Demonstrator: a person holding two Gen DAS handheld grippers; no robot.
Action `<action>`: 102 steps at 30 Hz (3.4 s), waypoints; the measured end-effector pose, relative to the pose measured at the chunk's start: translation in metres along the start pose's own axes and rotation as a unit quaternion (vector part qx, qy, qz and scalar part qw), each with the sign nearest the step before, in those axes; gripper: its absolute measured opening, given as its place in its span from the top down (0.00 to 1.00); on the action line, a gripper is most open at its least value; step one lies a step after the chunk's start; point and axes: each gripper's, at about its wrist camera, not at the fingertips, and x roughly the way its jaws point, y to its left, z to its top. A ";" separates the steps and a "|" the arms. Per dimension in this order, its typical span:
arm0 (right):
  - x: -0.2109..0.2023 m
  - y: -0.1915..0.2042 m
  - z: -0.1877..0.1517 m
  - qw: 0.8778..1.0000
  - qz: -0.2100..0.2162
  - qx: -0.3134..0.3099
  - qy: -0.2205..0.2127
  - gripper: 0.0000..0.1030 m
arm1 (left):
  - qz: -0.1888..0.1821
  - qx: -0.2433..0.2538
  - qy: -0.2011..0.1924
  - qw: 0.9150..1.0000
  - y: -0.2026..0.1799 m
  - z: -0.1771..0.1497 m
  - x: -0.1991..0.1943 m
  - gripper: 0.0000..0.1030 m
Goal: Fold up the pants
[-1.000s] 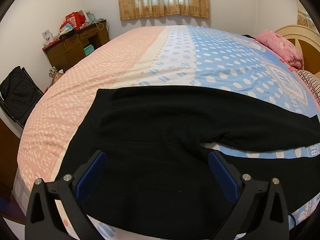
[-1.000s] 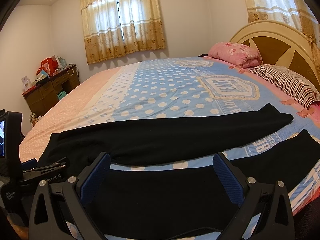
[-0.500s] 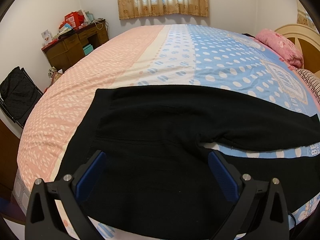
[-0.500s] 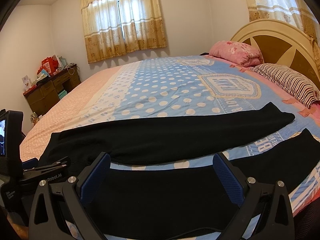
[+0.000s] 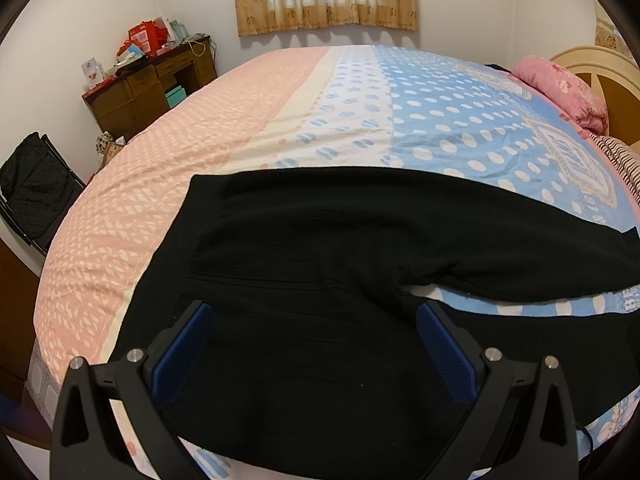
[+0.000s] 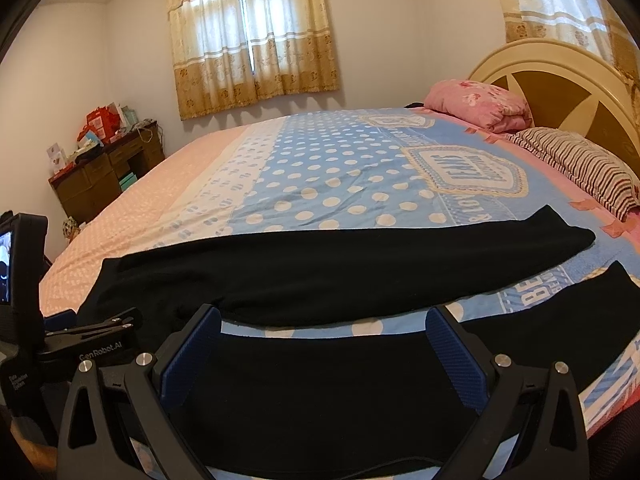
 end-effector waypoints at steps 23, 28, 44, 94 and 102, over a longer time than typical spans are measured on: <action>0.247 0.083 0.087 0.941 0.143 -0.262 0.158 0.22 | 0.050 -0.056 0.057 0.995 0.061 0.045 0.082 0.00; 0.268 0.082 0.078 0.933 0.174 -0.258 0.182 0.25 | 0.051 -0.056 0.071 0.995 0.060 0.040 0.101 0.00; 0.149 0.099 0.070 0.921 0.177 -0.339 0.074 0.97 | 0.034 -0.064 0.066 0.995 0.082 0.026 0.066 0.00; 0.011 0.091 -0.100 0.919 0.161 -0.360 -0.009 0.97 | -0.046 -0.149 -0.036 0.987 0.132 -0.036 -0.007 0.86; 0.021 0.093 -0.125 0.909 0.158 -0.386 0.020 0.97 | -0.021 -0.151 -0.023 0.988 0.139 -0.071 0.012 0.82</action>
